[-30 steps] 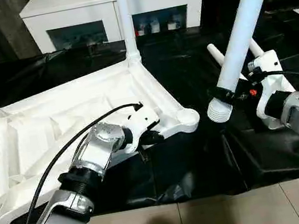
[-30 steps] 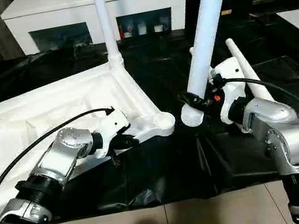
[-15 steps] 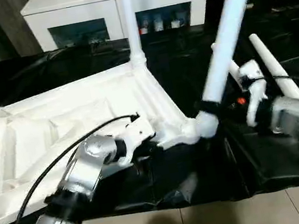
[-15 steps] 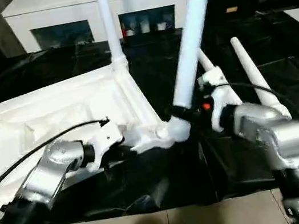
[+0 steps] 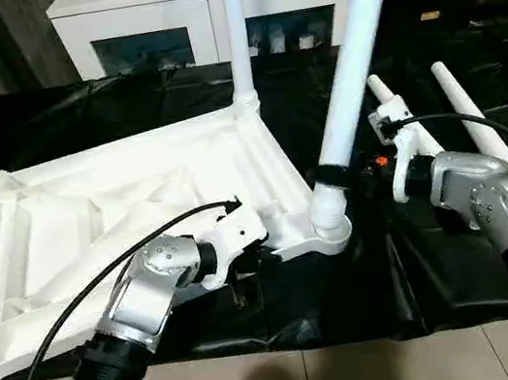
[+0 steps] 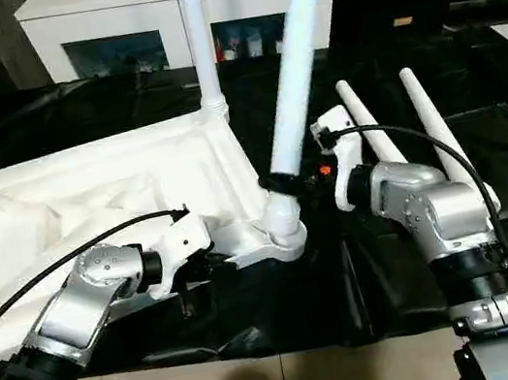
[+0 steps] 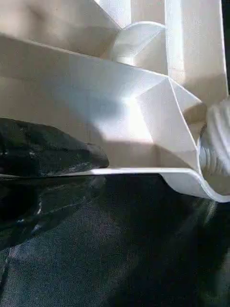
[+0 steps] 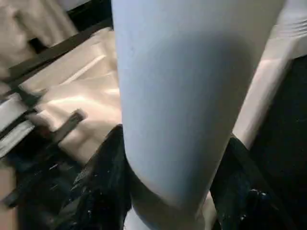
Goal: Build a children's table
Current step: Insert table leg to table base
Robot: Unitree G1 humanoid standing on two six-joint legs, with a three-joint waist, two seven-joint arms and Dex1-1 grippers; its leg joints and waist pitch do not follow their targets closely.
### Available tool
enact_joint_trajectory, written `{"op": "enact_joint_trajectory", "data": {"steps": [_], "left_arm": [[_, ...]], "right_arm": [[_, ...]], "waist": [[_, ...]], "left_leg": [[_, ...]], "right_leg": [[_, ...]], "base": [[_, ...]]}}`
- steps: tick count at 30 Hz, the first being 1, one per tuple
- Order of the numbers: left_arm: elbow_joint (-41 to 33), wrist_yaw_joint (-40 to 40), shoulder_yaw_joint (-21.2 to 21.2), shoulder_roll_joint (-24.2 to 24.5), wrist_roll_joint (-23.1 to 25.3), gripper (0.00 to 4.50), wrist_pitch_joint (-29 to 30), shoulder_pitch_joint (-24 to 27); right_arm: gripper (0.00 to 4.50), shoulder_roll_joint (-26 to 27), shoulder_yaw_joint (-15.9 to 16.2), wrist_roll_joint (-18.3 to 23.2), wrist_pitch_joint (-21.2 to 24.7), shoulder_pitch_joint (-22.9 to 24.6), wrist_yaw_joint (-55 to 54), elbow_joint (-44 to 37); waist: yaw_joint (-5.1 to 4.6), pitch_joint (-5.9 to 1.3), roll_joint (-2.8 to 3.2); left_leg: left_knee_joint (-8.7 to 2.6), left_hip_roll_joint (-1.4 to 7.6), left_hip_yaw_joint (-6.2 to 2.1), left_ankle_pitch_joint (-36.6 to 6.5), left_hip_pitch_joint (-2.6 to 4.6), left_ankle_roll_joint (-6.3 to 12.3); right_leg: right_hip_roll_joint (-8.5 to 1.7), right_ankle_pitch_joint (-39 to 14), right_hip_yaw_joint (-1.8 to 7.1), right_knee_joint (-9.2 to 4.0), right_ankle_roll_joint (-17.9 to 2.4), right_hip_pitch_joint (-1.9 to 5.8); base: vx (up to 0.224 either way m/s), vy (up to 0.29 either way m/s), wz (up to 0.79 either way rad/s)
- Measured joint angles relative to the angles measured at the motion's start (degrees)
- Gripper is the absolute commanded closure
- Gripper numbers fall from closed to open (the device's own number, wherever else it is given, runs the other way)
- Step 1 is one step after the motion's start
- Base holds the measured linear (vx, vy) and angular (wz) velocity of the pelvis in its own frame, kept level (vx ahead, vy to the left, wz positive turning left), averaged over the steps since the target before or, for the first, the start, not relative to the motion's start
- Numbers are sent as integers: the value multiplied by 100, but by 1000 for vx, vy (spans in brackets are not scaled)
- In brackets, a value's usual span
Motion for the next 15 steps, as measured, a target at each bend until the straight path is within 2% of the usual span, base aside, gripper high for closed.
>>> {"op": "enact_joint_trajectory", "data": {"steps": [9, 15], "left_arm": [[28, 26, 2, -6, 6, 450, 0, -9], [31, 6, 2, 0, 7, 450, 0, -12]], "right_arm": [[267, -150, 103, -31, 56, 2, 232, 45], [267, -93, -5, -72, -222, -20, 149, 464]], "waist": [[-7, -1, -17], [-3, -4, -20]], "left_leg": [[1, 1, 5, 0, 10, -1], [1, 0, 6, 0, 9, -1]], "right_leg": [[9, -3, 12, 0, 6, -1], [9, 3, 15, 0, -4, -1]], "base": [[0, 0, 0], [0, 0, 0]]}}
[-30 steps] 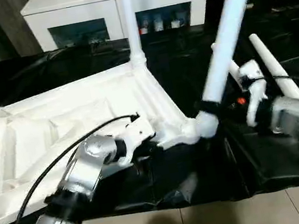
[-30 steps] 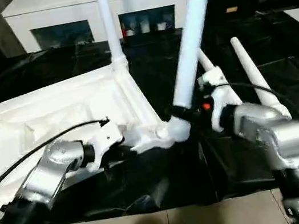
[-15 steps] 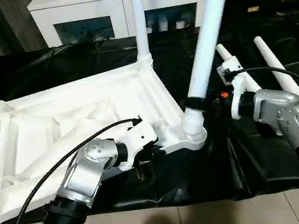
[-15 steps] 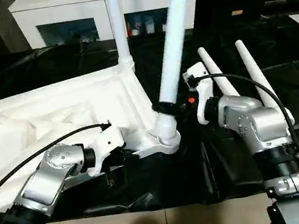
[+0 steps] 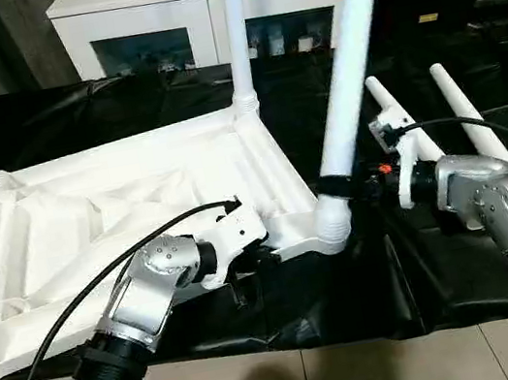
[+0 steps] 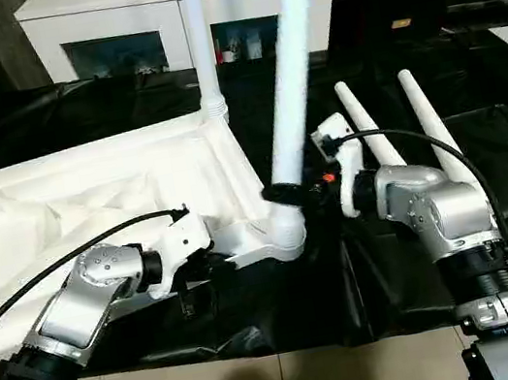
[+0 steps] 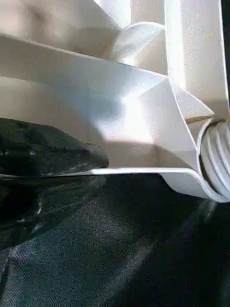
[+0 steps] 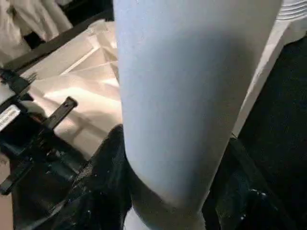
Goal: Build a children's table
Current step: Insert table leg to table base
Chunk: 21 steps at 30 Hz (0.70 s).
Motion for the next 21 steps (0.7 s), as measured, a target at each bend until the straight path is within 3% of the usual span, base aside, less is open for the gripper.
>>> {"op": "enact_joint_trajectory", "data": {"steps": [9, 21], "left_arm": [[99, 2, 2, -1, -3, 450, 0, -45], [287, 19, 3, -81, -12, 450, -4, -96]], "right_arm": [[267, 247, -183, 43, -238, 76, -109, 250], [267, 621, -721, 295, -675, 1251, -703, -769]], "waist": [[-4, -10, -15], [55, -30, 21]], "left_leg": [[2, 0, 0, -6, 8, -11], [1, 0, -3, -21, 50, -34]], "right_leg": [[2, 1, 1, 0, -1, 2], [4, -14, 0, -12, 23, 50]], "base": [[0, 0, 0], [0, 0, 0]]}}
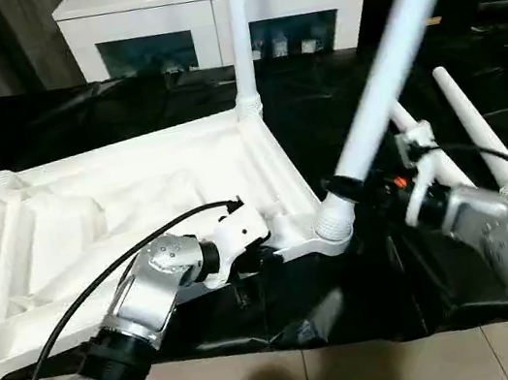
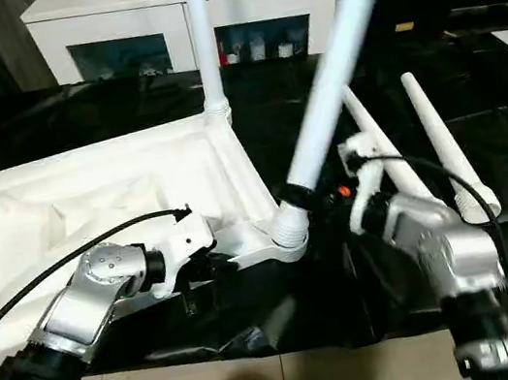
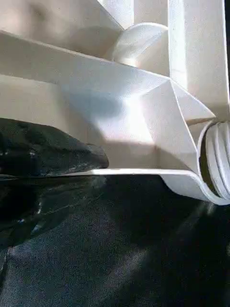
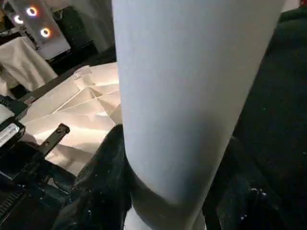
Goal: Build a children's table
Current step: Insert table leg to table base
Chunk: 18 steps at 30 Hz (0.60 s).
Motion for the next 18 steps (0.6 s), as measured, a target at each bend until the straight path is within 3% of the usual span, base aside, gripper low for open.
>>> {"op": "enact_joint_trajectory", "data": {"steps": [3, 6, 10, 18], "left_arm": [[51, 3, 0, -24, -9, 450, -15, -4], [105, 3, 0, -41, -25, 450, -24, -12], [164, 2, 0, -37, -22, 450, -77, -33], [221, 3, -1, -21, -2, 450, -122, -60]], "right_arm": [[267, -23, 88, -151, -145, 288, -142, -397], [267, -210, 425, -435, -272, 354, -206, -699], [267, -441, 855, -879, -344, 176, -131, -888], [267, -640, 1191, -1043, -126, -392, 227, -486]], "waist": [[5, -13, 26], [0, -29, 50], [-4, -30, 50], [-52, -30, 28]], "left_leg": [[0, -1, -2, -6, 7, -10], [0, -2, -3, -8, 8, -13], [0, -3, -9, -8, 9, -13], [0, -4, -10, -8, 4, -13]], "right_leg": [[0, -4, 0, -7, 7, 12], [0, -6, 1, -8, 10, 14], [1, -7, -1, -8, 11, 18], [0, -7, 0, -9, 12, 17]], "base": [[0, 0, 0], [0, 0, 0], [0, 0, 0], [0, 0, 0]]}}
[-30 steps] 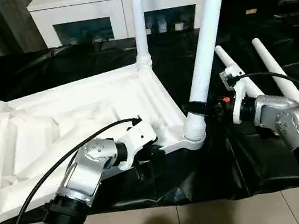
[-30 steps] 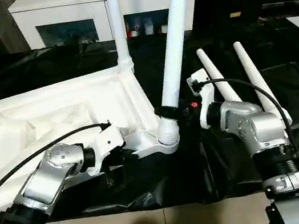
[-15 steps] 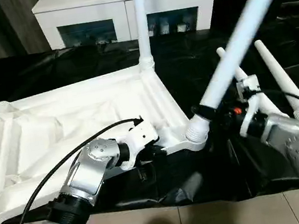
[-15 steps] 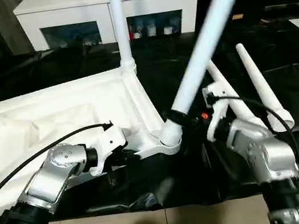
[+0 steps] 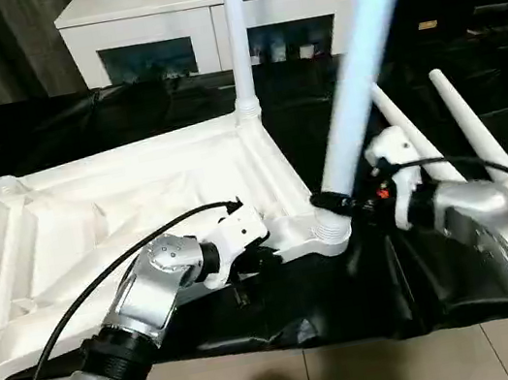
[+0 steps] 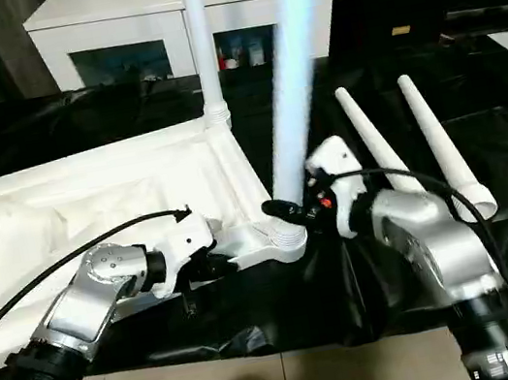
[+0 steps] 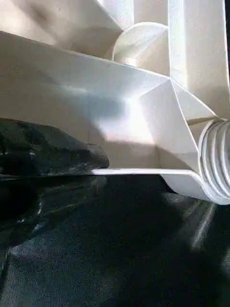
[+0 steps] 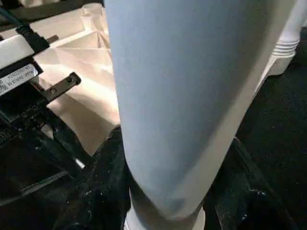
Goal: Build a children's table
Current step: Insert table leg to table base, then rotate leg to tighten
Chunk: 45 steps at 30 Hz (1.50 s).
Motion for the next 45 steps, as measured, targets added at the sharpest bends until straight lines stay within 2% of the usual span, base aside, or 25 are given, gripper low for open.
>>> {"op": "enact_joint_trajectory", "data": {"steps": [4, 14, 18, 21, 24, 25, 26, 27, 28, 29, 30, 31, 32, 33, 34, 36, 37, 38, 39, 40, 41, 42, 43, 44, 45], "left_arm": [[0, 0, -2, -2, 15, 450, 0, -1], [11, 16, -15, -6, 58, 450, 0, 0], [192, 178, 41, -17, 52, 450, 51, -38], [542, 541, 121, -147, 57, 450, 186, -251], [902, 1040, 240, -415, 80, 450, 399, -435], [1069, 1302, 315, -584, 94, 450, 549, -524], [1181, 1496, 342, -721, 126, 450, 669, -617], [1270, 1672, 343, -869, 135, 450, 797, -706], [1353, 1879, 347, -1038, 175, 450, 921, -751], [1397, 2029, 361, -1167, 197, 450, 1036, -776], [1407, 2173, 420, -1281, 195, 450, 1124, -783], [1405, 2336, 541, -1374, 173, 450, 1227, -837], [1421, 2449, 574, -1453, 175, 450, 1311, -954], [1437, 2589, 603, -1557, 174, 450, 1358, -989], [1486, 2758, 631, -1713, 179, 450, 1411, -1017], [1632, 2961, 695, -1917, 176, 450, 1468, -1082], [1661, 2987, 691, -2023, 167, 450, 1497, -1093], [1661, 2994, 688, -2071, 150, 450, 1500, -1093], [1663, 3016, 692, -2079, 121, 450, 1503, -1093], [1669, 3032, 692, -2095, 113, 450, 1514, -1098], [1670, 3037, 689, -2100, 108, 450, 1515, -1112], [1678, 3031, 673, -2087, 110, 450, 1512, -1112], [1683, 3000, 621, -2052, 123, 450, 1496, -1113], [1684, 2968, 604, -2042, 124, 450, 1480, -1112], [1684, 2960, 594, -2016, 123, 450, 1440, -1120]], "right_arm": [[267, -133, 58, 4, 192, -155, 261, 157], [267, -108, 60, -2, 79, -139, 305, 286], [267, 262, 8, -86, -114, -217, -103, 622], [267, 668, -88, -211, -229, -548, -800, 1157], [267, 1066, -166, -292, -318, -950, -1627, 1796], [267, 1276, -248, -331, -391, -1143, -2050, 2135], [267, 1387, -296, -353, -427, -1264, -2349, 2348], [267, 1448, -380, -356, -463, -1370, -2590, 2490], [267, 1555, -477, -364, -520, -1465, -2881, 2748], [267, 1609, -500, -389, -542, -1581, -3063, 2951], [267, 1662, -509, -442, -557, -1710, -3220, 3120], [267, 1795, -538, -488, -623, -1908, -3500, 3335], [267, 1850, -625, -482, -736, -1986, -3682, 3386], [267, 1895, -711, -454, -807, -2028, -3792, 3464], [267, 1919, -763, -453, -847, -2107, -3927, 3596], [267, 1977, -829, -467, -1015, -2306, -4225, 3963], [267, 1980, -839, -514, -1092, -2395, -4407, 4141], [267, 1982, -851, -551, -1148, -2427, -4500, 4217], [267, 2003, -832, -590, -1188, -2482, -4571, 4305], [267, 2014, -829, -614, -1234, -2521, -4607, 4383], [267, 2015, -841, -631, -1254, -2541, -4628, 4414], [267, 2014, -844, -670, -1289, -2549, -4639, 4452], [267, 2000, -845, -712, -1331, -2574, -4646, 4540], [267, 1997, -838, -740, -1353, -2592, -4648, 4585], [267, 1994, -827, -773, -1394, -2608, -4635, 4621]], "waist": [[0, -2, -34], [-3, -27, -78], [-54, -65, -112], [-189, -59, -89], [-367, -13, -7], [-409, 20, 44], [-387, 57, 54], [-312, 91, 2], [-225, 108, -135], [-146, 90, -293], [-130, 135, -305], [-55, 117, -90], [-85, 110, 33], [-111, 118, 12], [-155, 112, 9], [-191, 118, -3], [-212, 124, -7], [-197, 135, 5], [-243, 142, 60], [-259, 161, 132], [-240, 174, 118], [-245, 159, 10], [-221, 130, -129], [-186, 114, -155], [-153, 96, -144]], "left_leg": [[0, 1, -1, 0, 1, 0], [0, 1, -5, 0, 2, 0], [-1, 1, -8, -1, 19, -1], [-4, 2, -94, -3, 3, -4], [-9, 17, -191, -4, 12, -3], [-14, 27, -233, -4, 7, -3], [-26, 29, -223, -4, 25, -3], [-31, 33, -132, -4, 66, -3], [-34, 30, 13, -3, 170, -4], [7, 26, 115, -35, 296, -33], [294, 54, 106, -211, 311, -43], [657, 2, -53, -467, 335, 96], [604, -113, -138, -728, 396, 17], [451, -137, -205, -733, 386, 19], [285, -117, -203, -687, 372, 17], [238, -110, -107, -589, 410, 30], [247, -114, -48, -581, 469, 27], [234, -105, -26, -582, 477, 27], [231, -69, -56, -582, 464, 27], [184, 30, -85, -580, 423, 21], [185, 32, -74, -577, 426, 16], [190, 3, -6, -571, 461, 5], [188, -50, 96, -567, 554, -7], [156, -110, 85, -569, 575, -7], [131, -122, 61, -568, 537, -5]], "right_leg": [[0, 0, -1, 1, 1, 0], [0, -6, -4, 0, 9, 2], [0, -8, -11, -2, 12, 9], [0, -8, -126, -141, 13, 39], [-9, -8, -306, -331, 13, 164], [-16, -25, -371, -369, 12, 233], [-19, -164, -351, -184, -74, 244], [-18, -368, -248, 70, -116, 168], [-6, -529, -44, 328, -114, 125], [53, -568, 95, 378, -37, 80], [81, -568, 68, 367, -29, 51], [56, -569, -126, 321, -27, 14], [5, -568, -329, 211, -25, 19], [-14, -569, -406, 58, -16, 32], [6, -573, -449, -139, -5, 76], [4, -424, -372, -174, -121, 105], [-28, -315, -368, -186, -131, 113], [-45, -313, -412, -205, -129, 113], [-63, -294, -573, -301, -96, 150], [-74, -311, -710, -330, -65, 293], [-85, -465, -638, -128, -18, 215], [-104, -486, -409, 56, -90, 185], [-109, -314, -214, 133, -78, 161], [-107, -252, -145, 155, -55, 114], [-96, -252, -136, 155, -53, 93]], "base": [[0, 0, 0], [0, 0, 0], [0, 0, 0], [0, 0, 0], [-60, 44, -5], [-112, 35, -4], [-112, 35, -4], [-105, -23, 9], [12, -108, 23], [12, -108, 23], [201, -68, 9], [223, 93, -29], [223, 93, -29], [43, 83, -20], [0, 0, 0], [-19, -11, 13], [15, -6, 18], [15, -6, 18], [0, 0, 0], [0, 0, 0], [0, 0, 0], [29, -51, 17], [127, -96, 33], [127, -96, 33], [152, -86, 10]]}}
